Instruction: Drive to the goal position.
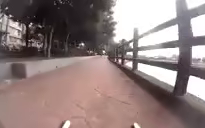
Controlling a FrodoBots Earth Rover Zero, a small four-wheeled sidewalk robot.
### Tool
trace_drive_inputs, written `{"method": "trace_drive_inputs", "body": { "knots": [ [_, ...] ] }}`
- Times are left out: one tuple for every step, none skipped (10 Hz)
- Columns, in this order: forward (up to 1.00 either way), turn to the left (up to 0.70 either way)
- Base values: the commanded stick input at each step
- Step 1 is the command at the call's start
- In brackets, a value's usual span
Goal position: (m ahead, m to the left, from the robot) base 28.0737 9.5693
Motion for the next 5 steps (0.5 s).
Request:
{"method": "trace_drive_inputs", "body": {
  "knots": [
    [1.00,0.00],
    [1.00,0.00],
    [1.00,0.00],
    [1.00,0.00],
    [1.00,0.00]
  ]
}}
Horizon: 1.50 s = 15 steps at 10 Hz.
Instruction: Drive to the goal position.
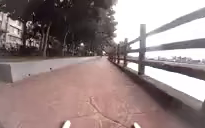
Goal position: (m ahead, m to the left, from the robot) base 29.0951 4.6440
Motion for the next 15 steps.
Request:
{"method": "trace_drive_inputs", "body": {
  "knots": [
    [1.00,0.00],
    [1.00,0.00],
    [1.00,0.00],
    [1.00,0.00],
    [1.00,0.00],
    [1.00,0.00],
    [1.00,0.00],
    [1.00,0.00],
    [1.00,0.00],
    [1.00,0.00],
    [1.00,0.00],
    [1.00,0.00],
    [1.00,0.00],
    [1.00,0.00],
    [1.00,0.00]
  ]
}}
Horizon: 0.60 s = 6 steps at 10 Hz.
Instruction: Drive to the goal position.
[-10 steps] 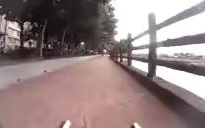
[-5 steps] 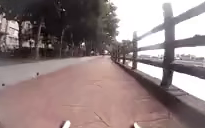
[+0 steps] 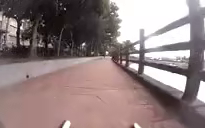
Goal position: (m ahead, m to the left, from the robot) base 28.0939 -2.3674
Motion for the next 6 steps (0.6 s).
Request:
{"method": "trace_drive_inputs", "body": {
  "knots": [
    [1.00,0.00],
    [1.00,0.00],
    [1.00,-0.07],
    [1.00,-0.37],
    [1.00,-0.22],
    [1.00,-0.06]
  ]
}}
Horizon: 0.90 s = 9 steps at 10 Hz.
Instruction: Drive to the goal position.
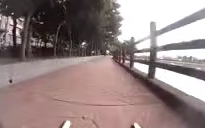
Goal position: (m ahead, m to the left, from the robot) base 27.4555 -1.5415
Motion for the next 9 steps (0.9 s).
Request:
{"method": "trace_drive_inputs", "body": {
  "knots": [
    [1.00,0.00],
    [1.00,0.00],
    [1.00,0.00],
    [1.00,0.00],
    [1.00,0.00],
    [1.00,0.00],
    [1.00,0.00],
    [1.00,0.00],
    [1.00,0.00]
  ]
}}
